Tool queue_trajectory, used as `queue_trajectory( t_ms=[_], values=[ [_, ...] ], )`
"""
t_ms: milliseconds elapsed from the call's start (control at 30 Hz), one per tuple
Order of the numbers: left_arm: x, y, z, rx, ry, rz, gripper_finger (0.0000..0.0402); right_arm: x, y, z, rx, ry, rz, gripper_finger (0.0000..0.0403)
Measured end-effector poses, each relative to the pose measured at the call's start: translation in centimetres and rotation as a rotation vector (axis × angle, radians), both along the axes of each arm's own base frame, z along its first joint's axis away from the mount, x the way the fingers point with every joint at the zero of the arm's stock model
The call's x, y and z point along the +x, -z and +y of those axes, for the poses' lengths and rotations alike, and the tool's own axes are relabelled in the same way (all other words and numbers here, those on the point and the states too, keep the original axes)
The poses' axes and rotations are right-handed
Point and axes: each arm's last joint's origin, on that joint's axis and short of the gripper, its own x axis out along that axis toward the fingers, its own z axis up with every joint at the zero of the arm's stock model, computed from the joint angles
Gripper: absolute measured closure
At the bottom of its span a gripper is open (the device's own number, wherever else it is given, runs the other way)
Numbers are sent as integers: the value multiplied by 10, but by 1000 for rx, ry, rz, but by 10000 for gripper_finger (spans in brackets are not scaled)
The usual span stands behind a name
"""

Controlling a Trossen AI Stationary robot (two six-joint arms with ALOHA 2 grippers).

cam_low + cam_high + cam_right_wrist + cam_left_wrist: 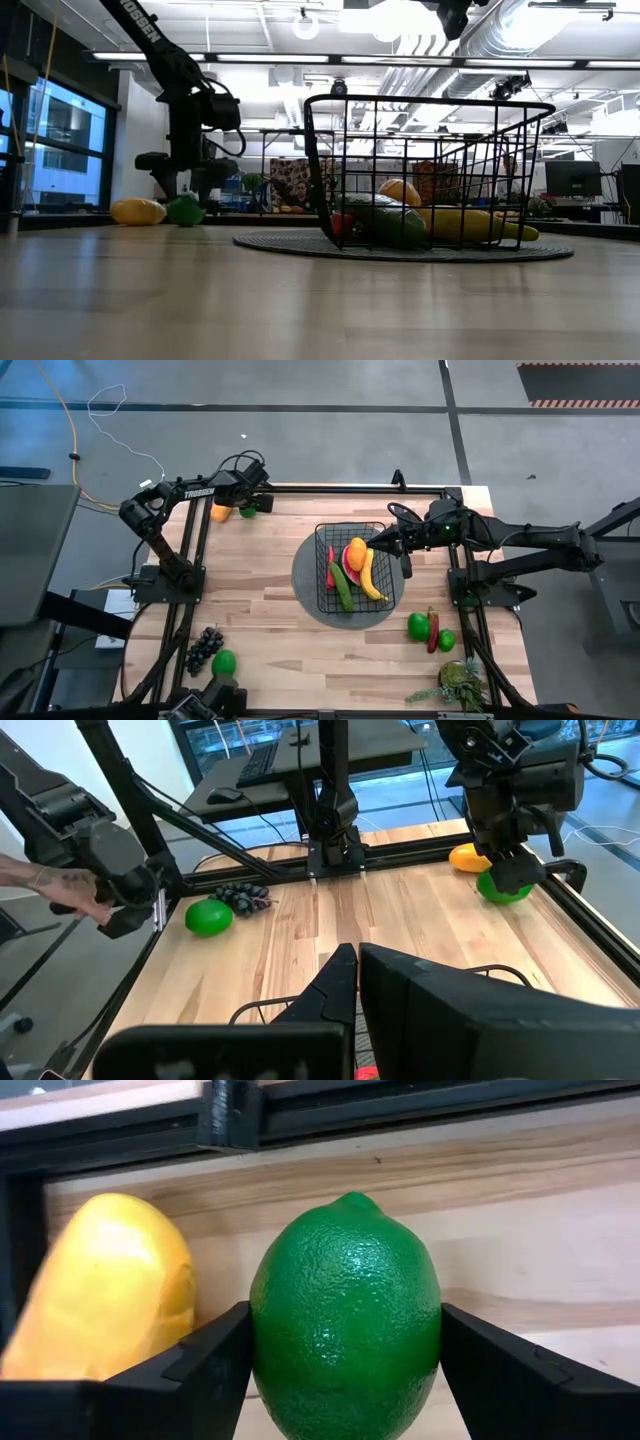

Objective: Build produce basket
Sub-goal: Put the green lime into the black wire basket

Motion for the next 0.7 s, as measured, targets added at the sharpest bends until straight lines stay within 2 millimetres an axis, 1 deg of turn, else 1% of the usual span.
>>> queue_trajectory(
  t_ms=[100,167,300,400,467,533,633,700],
  values=[
    [0,-5,-2,-2,11,-37,127,0,0,0,0,0,0,403],
    [1,-17,-1,20,24,-72,127,0,0,0,0,0,0,403],
    [4,-58,3,160,99,-211,127,0,0,0,0,0,0,403],
    [7,-100,-4,315,219,-390,127,0,0,0,0,0,0,403],
    [8,-129,-14,435,298,-517,127,0,0,0,0,1,0,403],
    [8,-153,-29,524,366,-615,127,0,0,0,-3,9,0,403],
    [8,-188,-60,657,481,-723,127,0,0,-1,-9,31,0,403],
    [8,-204,-84,711,561,-773,127,0,-1,-1,-11,38,-5,403]
  ],
)
